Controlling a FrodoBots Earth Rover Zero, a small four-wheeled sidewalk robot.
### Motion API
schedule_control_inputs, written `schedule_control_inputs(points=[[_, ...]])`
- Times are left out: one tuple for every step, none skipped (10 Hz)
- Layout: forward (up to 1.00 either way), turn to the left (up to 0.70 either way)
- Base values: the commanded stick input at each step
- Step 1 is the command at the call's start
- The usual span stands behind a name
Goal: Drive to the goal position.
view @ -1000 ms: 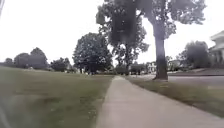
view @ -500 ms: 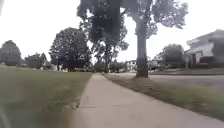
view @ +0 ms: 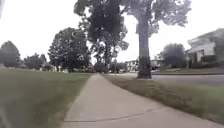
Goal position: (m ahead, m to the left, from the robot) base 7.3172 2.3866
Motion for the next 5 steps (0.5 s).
schedule_control_inputs(points=[[1.0, 0.0], [1.0, 0.0], [1.0, 0.0], [1.0, 0.0], [1.0, 0.29]])
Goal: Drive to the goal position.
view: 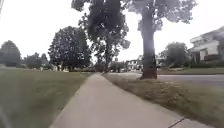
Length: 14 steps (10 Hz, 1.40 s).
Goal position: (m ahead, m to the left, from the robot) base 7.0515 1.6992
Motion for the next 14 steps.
schedule_control_inputs(points=[[1.0, 0.4], [1.0, 0.4], [1.0, 0.4], [1.0, 0.4], [1.0, 0.4], [1.0, 0.4], [1.0, 0.0], [1.0, 0.0], [1.0, 0.0], [1.0, 0.0], [1.0, 0.0], [1.0, 0.0], [1.0, 0.0], [1.0, 0.0]])
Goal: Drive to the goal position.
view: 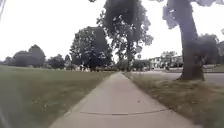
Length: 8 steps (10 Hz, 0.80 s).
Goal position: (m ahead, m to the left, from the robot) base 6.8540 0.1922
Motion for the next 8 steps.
schedule_control_inputs(points=[[1.0, 0.0], [1.0, 0.0], [1.0, 0.0], [1.0, 0.0], [1.0, 0.0], [1.0, 0.0], [1.0, 0.0], [1.0, 0.0]])
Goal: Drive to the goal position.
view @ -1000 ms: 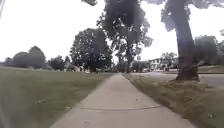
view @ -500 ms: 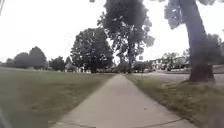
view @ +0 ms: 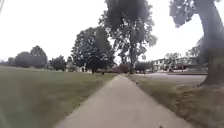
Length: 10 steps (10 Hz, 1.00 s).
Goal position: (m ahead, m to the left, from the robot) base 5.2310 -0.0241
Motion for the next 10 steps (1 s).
schedule_control_inputs(points=[[1.0, 0.0], [1.0, 0.0], [1.0, 0.0], [1.0, 0.0], [1.0, 0.0], [1.0, 0.0], [1.0, 0.0], [1.0, 0.0], [1.0, 0.0], [1.0, 0.0]])
